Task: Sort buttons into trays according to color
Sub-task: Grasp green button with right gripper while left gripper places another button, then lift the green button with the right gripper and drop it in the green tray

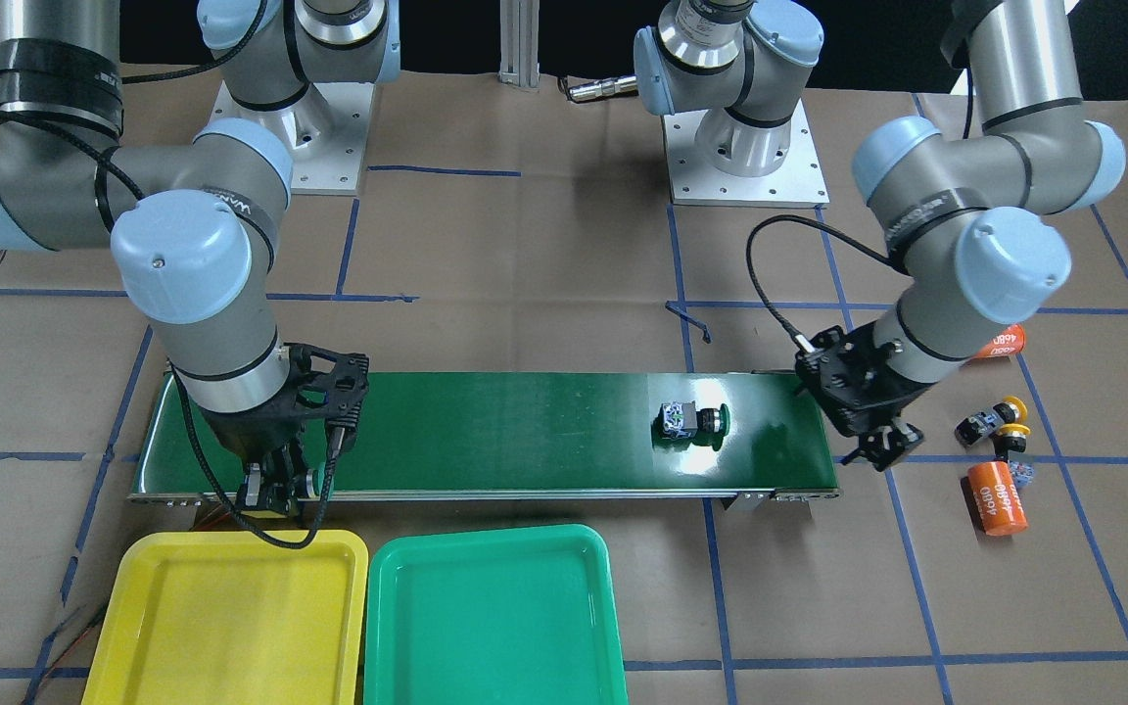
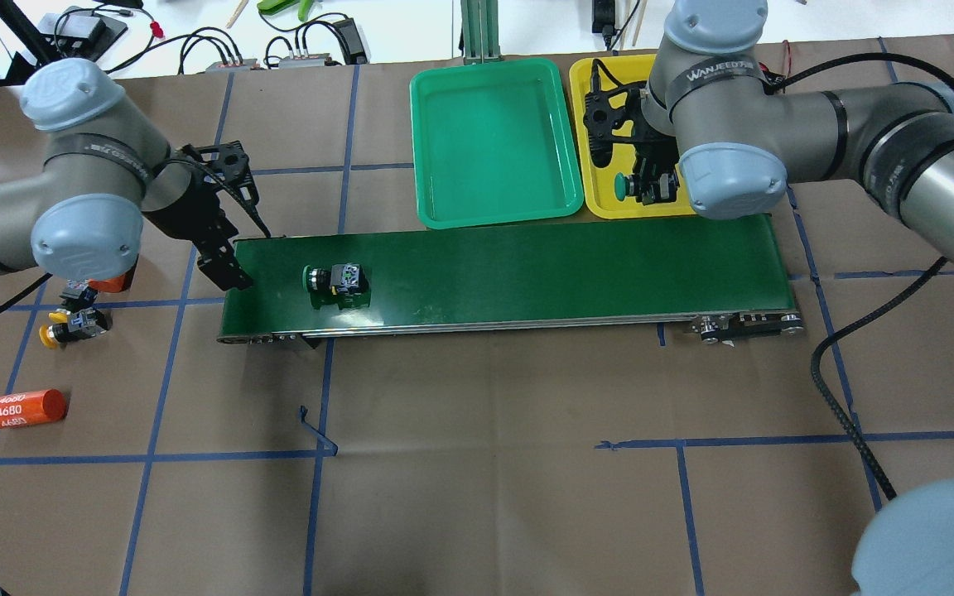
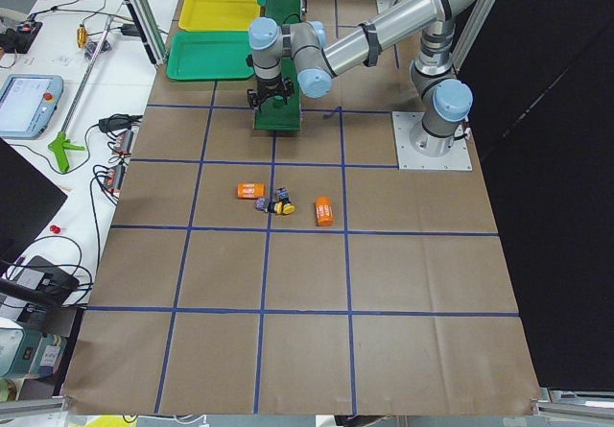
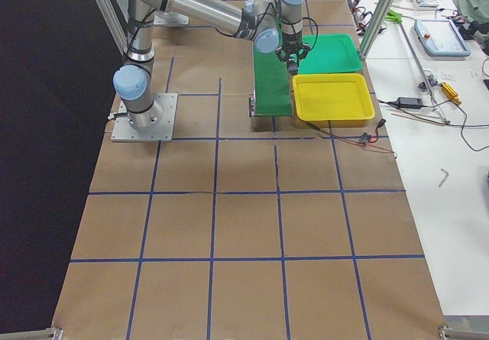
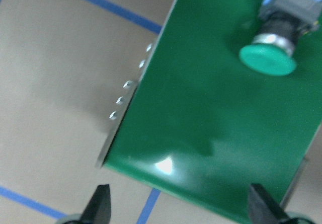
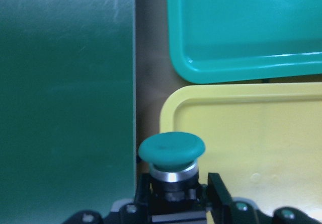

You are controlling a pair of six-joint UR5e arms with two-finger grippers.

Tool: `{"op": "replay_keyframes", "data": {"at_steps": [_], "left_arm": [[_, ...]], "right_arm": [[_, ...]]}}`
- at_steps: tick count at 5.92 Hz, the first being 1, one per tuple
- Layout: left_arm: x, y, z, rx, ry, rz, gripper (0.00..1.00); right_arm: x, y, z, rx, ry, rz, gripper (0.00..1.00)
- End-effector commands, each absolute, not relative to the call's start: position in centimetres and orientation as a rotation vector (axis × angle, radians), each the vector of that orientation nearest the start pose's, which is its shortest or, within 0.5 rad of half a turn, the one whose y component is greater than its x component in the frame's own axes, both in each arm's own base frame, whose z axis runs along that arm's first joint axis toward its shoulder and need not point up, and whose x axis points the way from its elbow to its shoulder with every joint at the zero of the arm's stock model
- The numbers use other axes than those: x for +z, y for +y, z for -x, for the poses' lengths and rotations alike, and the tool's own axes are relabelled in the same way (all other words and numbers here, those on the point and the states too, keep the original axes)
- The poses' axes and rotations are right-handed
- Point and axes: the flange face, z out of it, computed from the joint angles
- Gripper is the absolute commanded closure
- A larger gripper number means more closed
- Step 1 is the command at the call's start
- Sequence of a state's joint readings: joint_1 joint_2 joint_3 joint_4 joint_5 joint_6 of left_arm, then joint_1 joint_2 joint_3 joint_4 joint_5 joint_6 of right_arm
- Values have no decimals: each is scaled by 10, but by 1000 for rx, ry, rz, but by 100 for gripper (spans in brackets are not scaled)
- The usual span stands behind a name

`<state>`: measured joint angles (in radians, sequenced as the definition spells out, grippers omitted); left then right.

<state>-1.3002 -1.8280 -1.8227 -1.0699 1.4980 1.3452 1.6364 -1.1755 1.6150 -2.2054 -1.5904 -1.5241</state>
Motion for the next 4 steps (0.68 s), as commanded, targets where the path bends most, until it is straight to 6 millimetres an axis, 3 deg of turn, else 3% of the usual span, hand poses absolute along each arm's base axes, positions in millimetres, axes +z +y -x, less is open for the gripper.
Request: {"op": "replay_keyframes", "data": {"at_steps": [1,2,3,4], "left_arm": [[282,-591,-100,-70,2877,-1341,6],[265,-591,-154,-13,2947,-1142,6],[247,-601,-186,-16,3015,-910,6],[234,-612,-205,-48,3035,-725,6]], "right_arm": [[288,-682,-230,-343,2188,2373,92],[268,-699,-260,-432,2125,2352,90],[245,-696,-292,-467,2087,2325,90],[234,-684,-322,-459,2108,2280,74]]}}
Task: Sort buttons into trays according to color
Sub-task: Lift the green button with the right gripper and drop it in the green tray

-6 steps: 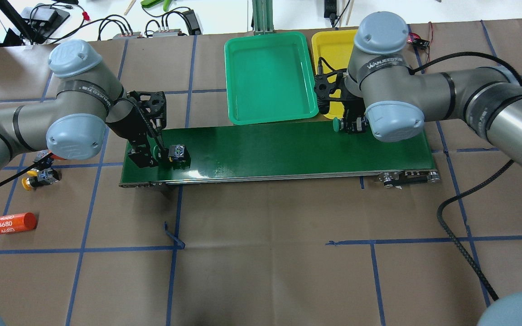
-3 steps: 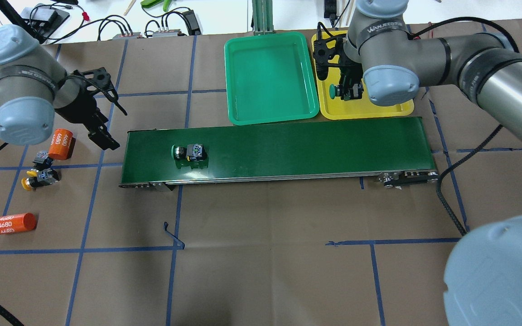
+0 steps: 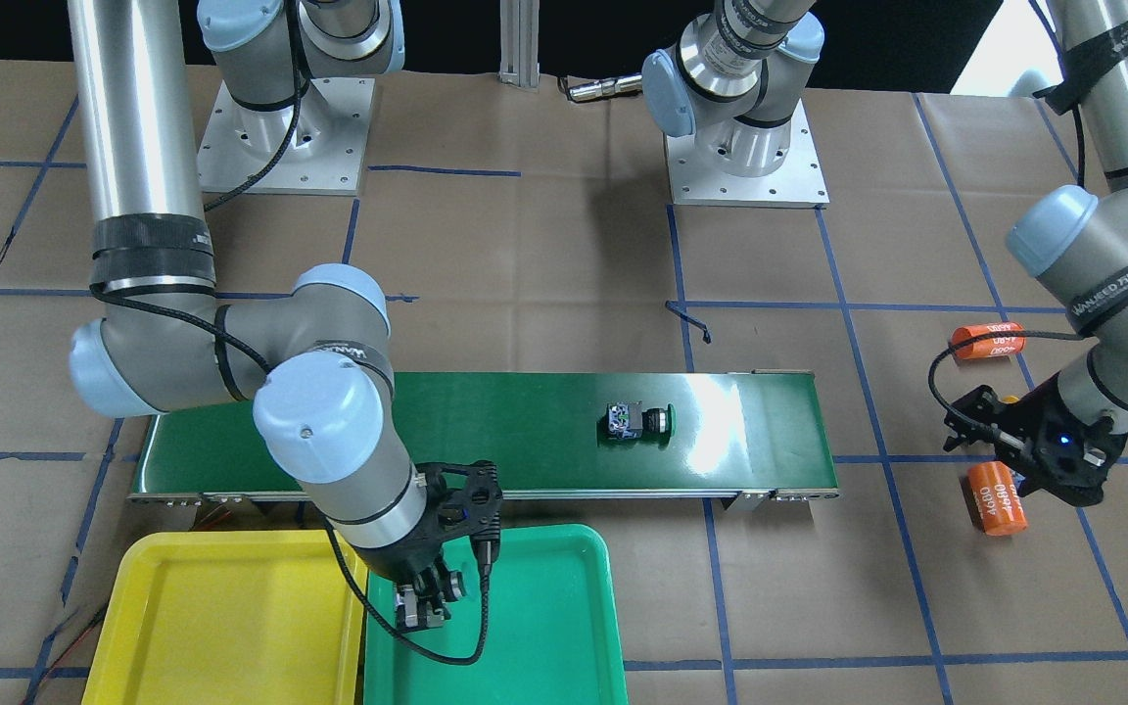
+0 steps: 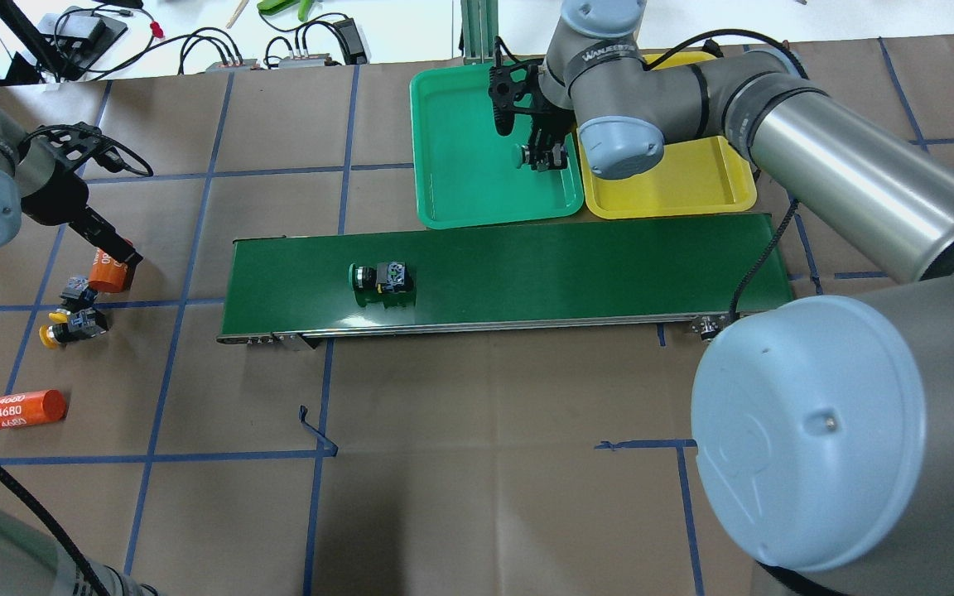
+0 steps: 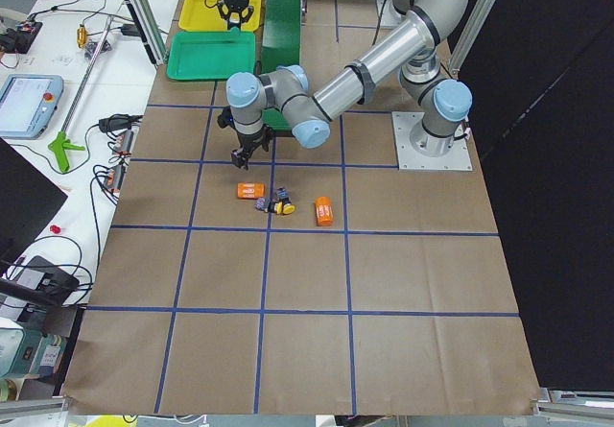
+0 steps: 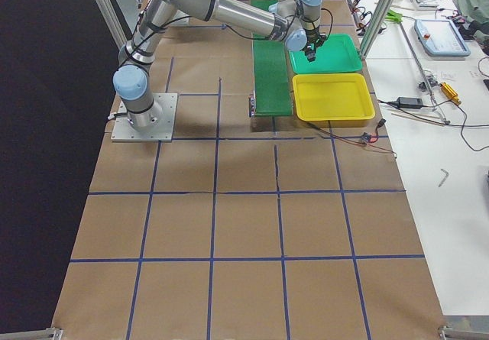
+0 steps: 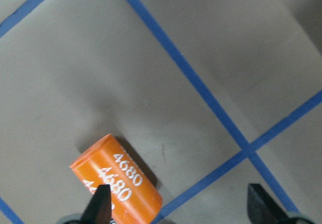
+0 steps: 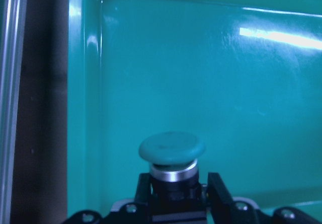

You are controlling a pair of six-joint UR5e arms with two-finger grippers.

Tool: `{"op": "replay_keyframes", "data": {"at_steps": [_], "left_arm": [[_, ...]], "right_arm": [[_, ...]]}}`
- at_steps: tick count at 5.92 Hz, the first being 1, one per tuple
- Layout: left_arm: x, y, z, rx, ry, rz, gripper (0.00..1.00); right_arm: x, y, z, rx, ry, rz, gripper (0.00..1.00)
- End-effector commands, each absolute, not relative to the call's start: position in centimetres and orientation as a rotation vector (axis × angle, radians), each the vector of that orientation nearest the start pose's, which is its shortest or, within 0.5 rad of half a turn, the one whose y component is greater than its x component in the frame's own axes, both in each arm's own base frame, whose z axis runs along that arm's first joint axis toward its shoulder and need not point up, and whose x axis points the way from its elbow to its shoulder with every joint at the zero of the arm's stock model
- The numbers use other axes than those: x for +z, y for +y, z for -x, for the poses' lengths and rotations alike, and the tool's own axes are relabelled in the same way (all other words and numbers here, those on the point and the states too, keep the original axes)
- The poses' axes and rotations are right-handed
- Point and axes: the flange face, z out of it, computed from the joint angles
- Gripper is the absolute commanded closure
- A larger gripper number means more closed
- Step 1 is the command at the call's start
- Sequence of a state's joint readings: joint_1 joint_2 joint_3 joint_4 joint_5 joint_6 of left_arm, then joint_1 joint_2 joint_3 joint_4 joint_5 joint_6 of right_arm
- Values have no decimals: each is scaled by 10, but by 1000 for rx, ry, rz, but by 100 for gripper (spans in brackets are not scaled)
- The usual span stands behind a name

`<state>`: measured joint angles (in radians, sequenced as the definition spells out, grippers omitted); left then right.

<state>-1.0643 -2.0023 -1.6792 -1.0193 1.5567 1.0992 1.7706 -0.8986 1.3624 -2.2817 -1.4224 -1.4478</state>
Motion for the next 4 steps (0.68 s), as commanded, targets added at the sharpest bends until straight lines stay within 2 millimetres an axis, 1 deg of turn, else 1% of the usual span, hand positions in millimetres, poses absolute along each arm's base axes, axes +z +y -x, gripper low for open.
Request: {"op": "replay_keyframes", "data": {"at_steps": [1,2,3,4], "left_arm": [[222,-613,-223,-61,3051,-596,6],[210,-614,-226,-46,3071,-531,6],[193,-617,-227,-41,3079,-527,6],[173,-618,-226,-22,3105,-527,6]], "right_arm": [[234,-683,-323,-458,2120,2268,5],[252,-681,-316,-442,2155,2292,0],[273,-678,-302,-374,2244,2353,0],[303,-670,-286,-322,2262,2331,0]]}}
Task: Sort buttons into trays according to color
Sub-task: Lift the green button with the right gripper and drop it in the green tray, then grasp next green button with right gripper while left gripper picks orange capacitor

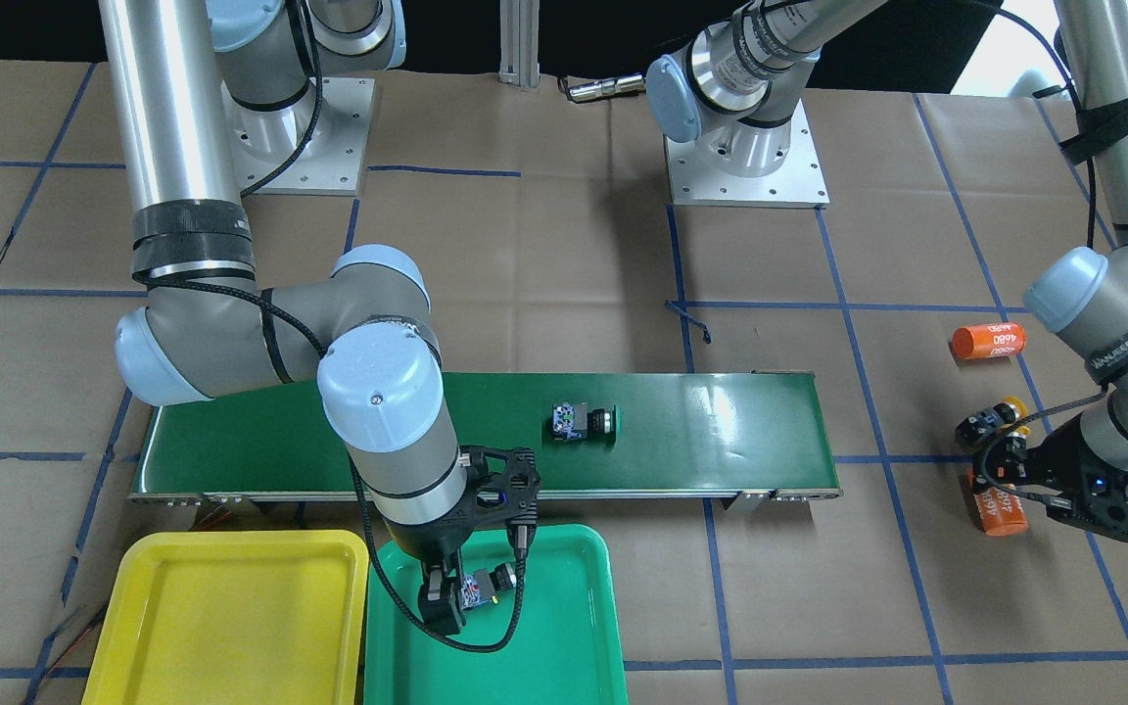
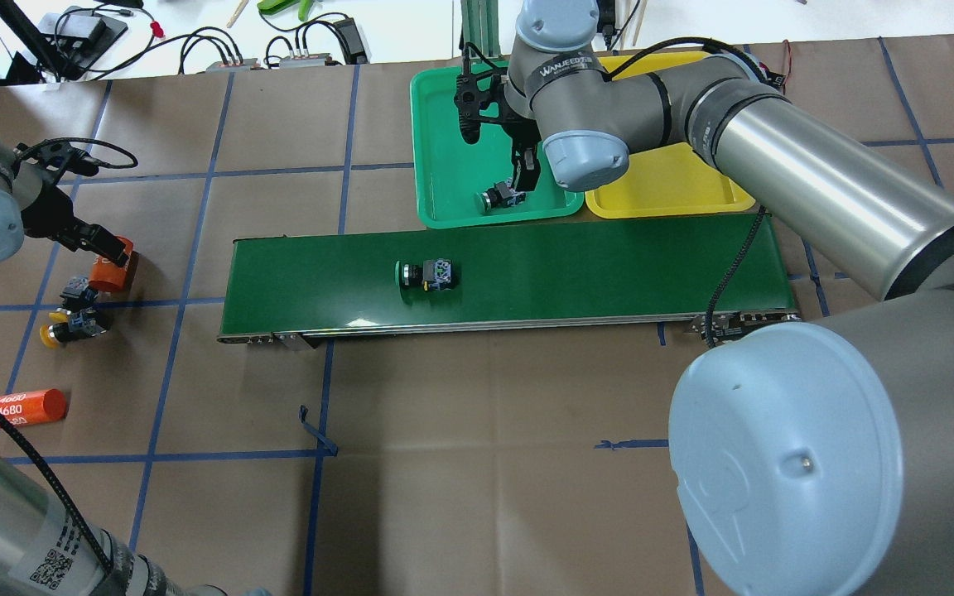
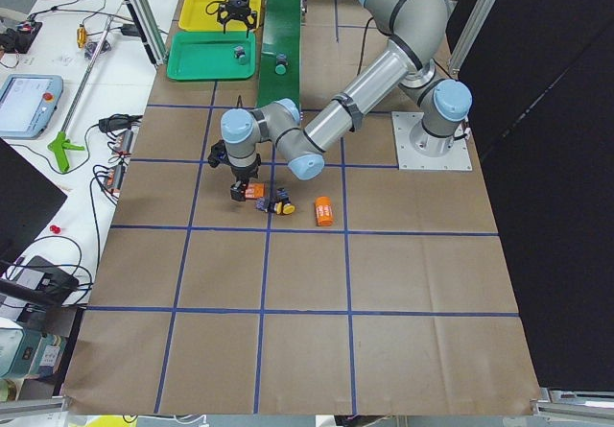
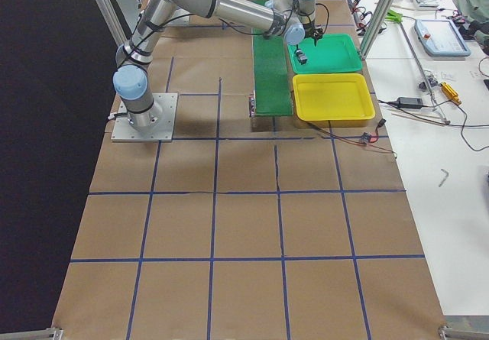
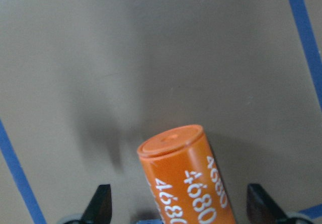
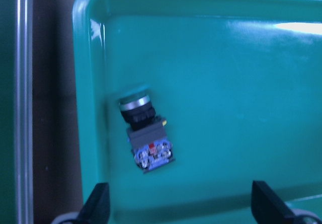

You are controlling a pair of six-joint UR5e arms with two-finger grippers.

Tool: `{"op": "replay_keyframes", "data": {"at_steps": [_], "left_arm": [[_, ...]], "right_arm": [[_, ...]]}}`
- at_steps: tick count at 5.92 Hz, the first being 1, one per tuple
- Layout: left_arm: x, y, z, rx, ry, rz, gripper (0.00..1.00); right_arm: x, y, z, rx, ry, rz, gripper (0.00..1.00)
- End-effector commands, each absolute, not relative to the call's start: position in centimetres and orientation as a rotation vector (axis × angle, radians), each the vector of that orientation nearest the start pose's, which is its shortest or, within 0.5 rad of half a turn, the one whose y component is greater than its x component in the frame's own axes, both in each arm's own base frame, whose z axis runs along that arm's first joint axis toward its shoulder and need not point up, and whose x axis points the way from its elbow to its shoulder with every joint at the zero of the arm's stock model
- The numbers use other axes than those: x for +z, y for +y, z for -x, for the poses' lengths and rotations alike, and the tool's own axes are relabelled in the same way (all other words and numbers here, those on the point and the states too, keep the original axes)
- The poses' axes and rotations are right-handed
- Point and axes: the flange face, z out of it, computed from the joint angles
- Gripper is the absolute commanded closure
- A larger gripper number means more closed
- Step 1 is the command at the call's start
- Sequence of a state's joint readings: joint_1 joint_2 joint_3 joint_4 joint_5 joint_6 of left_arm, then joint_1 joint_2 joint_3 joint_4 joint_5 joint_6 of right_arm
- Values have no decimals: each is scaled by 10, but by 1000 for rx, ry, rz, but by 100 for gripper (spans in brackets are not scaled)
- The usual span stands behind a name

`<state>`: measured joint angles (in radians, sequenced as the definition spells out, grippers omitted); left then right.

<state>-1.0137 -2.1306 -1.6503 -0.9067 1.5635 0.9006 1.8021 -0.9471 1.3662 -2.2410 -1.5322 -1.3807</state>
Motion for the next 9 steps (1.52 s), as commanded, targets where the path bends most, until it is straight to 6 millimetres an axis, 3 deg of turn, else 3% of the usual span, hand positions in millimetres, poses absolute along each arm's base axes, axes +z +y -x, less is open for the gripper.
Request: {"op": "replay_keyframes", "data": {"at_steps": [1,2,3,4,5,6,7,8,9], "left_arm": [[172,-617,-226,-15,3102,-533,22],[177,-617,-227,-18,3089,-538,61],[188,-616,-223,-21,3087,-540,87],[199,-620,-211,-39,3076,-565,90],[243,-614,-184,-25,3084,-620,90],[280,-609,-129,9,3060,-782,91],[289,-603,-73,10,2996,-1038,93],[291,-603,-37,-3,2859,-1377,93],[312,-599,22,-91,2683,-1707,94]], "right_arm": [[339,-650,-262,-194,2266,2274,0],[376,-624,-234,-101,2254,2241,0],[389,-592,-213,-35,2213,2243,0],[380,-561,-210,-12,2205,2222,0],[362,-551,-212,20,2192,2204,0],[356,-549,-219,17,2181,2207,0],[335,-550,-226,-17,2208,2134,0],[303,-543,-235,-78,2242,2113,0],[280,-534,-238,-150,2263,2130,0]]}}
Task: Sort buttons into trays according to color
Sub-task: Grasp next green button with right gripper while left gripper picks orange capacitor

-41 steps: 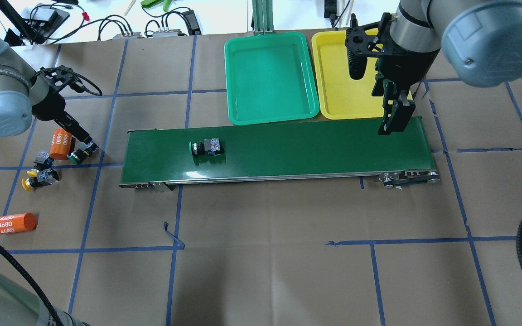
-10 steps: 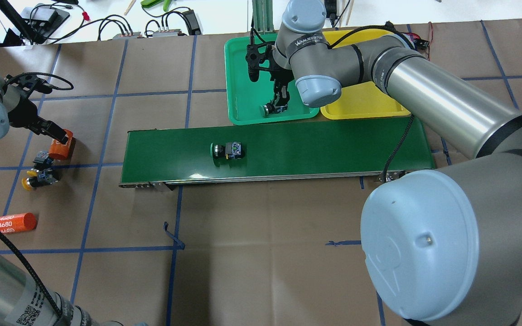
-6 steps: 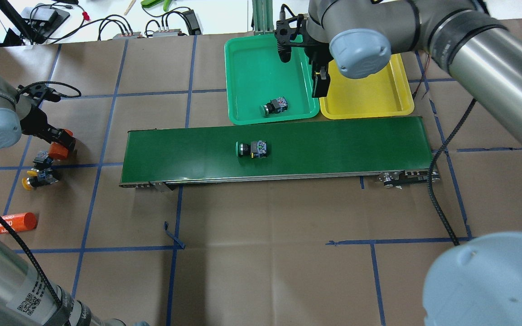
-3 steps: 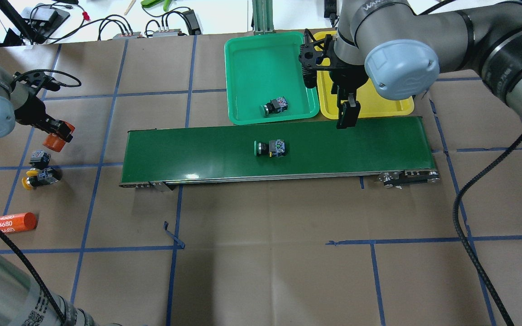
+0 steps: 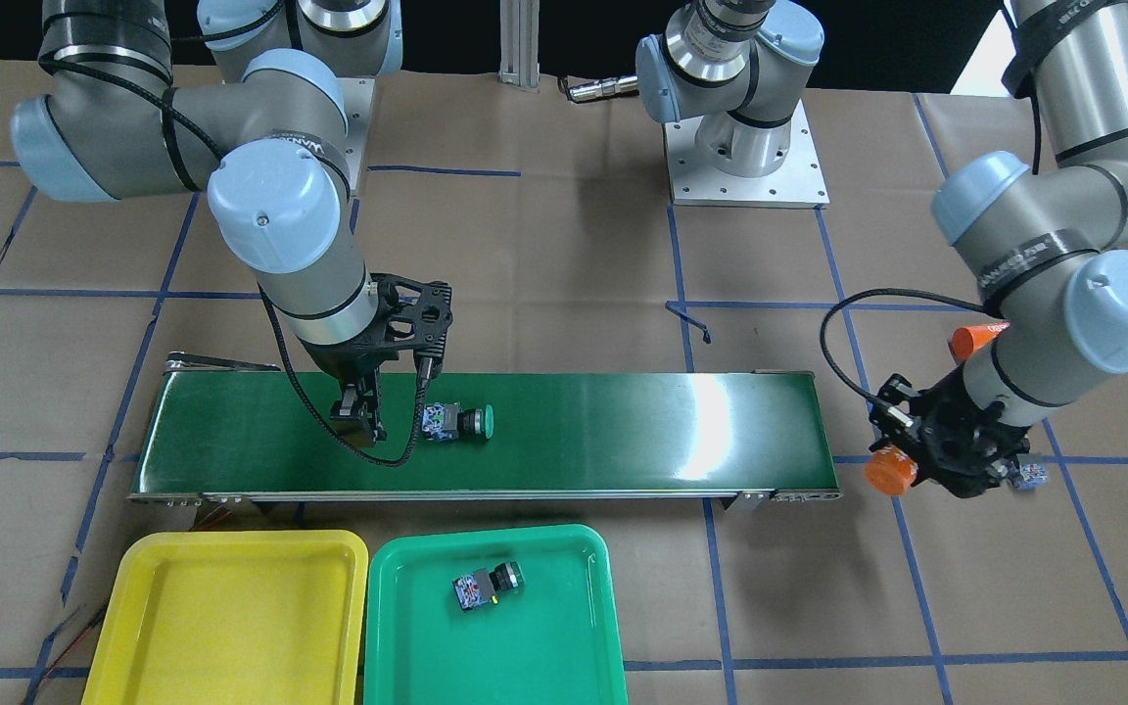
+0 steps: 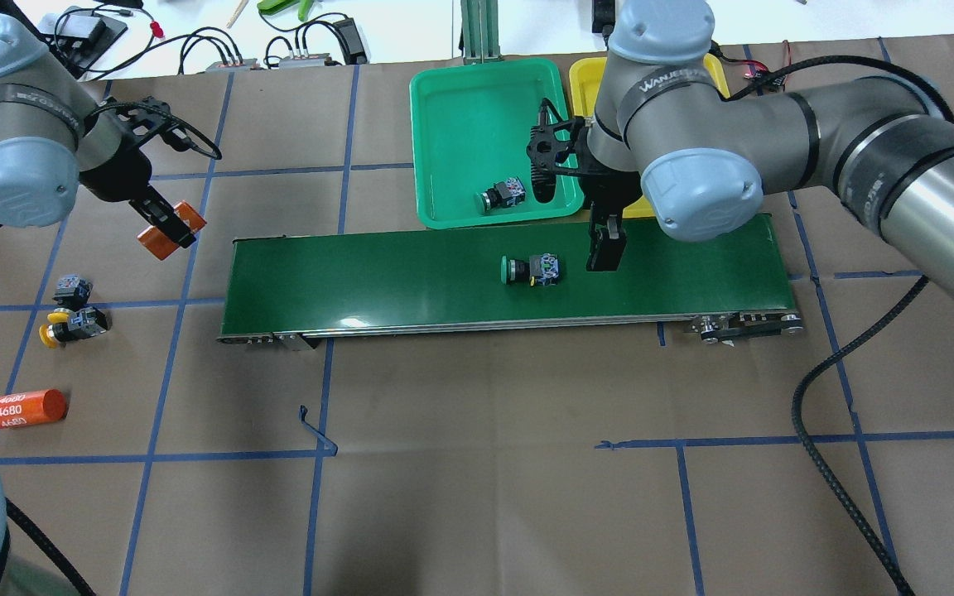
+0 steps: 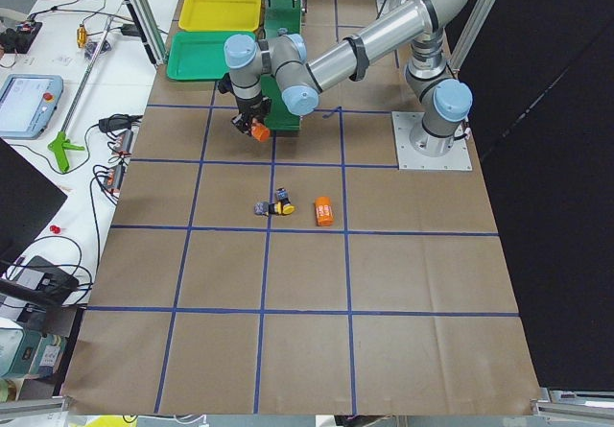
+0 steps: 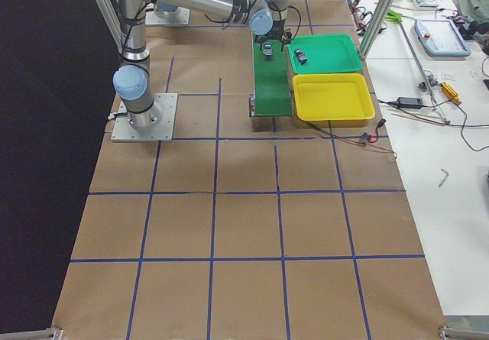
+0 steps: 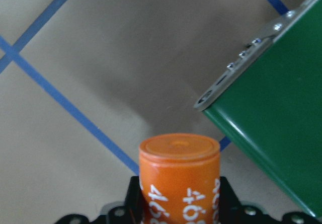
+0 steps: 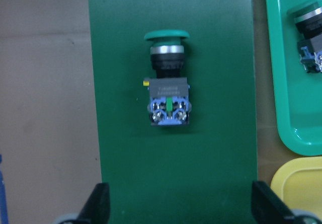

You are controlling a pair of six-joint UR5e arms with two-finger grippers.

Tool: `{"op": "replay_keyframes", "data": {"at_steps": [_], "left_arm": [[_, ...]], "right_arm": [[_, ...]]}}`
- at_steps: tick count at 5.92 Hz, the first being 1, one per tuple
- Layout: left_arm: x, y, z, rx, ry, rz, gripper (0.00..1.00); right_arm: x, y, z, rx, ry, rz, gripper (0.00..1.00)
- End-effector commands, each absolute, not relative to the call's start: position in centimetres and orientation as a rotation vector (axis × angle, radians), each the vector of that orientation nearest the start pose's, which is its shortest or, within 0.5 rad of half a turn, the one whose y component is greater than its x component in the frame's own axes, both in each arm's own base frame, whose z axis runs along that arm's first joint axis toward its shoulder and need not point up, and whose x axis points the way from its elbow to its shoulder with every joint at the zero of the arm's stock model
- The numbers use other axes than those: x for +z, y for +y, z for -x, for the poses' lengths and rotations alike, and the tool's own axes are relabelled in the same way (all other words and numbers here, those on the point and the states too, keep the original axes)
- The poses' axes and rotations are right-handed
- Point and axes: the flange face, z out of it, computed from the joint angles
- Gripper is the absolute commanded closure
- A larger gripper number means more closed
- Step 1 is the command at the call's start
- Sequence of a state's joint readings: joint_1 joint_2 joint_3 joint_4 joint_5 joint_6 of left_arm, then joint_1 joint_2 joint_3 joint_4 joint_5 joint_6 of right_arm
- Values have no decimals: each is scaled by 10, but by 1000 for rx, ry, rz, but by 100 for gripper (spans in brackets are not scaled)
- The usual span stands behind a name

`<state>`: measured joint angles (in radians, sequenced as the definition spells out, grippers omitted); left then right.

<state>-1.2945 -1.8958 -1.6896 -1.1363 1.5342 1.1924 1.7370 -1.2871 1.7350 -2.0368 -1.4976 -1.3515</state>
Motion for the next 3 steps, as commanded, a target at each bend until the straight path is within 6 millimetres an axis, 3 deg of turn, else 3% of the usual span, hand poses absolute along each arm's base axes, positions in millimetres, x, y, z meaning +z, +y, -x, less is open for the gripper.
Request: {"op": "replay_keyframes", "data": {"at_steps": [1,3], "left_arm": [[300,-594,56,-72,2550,-1933,93],[269,-582,74,-66,2389,-2183,94]], "right_arm": [[272,-529,-237,-156,2264,2132,0],[256,-529,-233,-118,2181,2213,0]]}}
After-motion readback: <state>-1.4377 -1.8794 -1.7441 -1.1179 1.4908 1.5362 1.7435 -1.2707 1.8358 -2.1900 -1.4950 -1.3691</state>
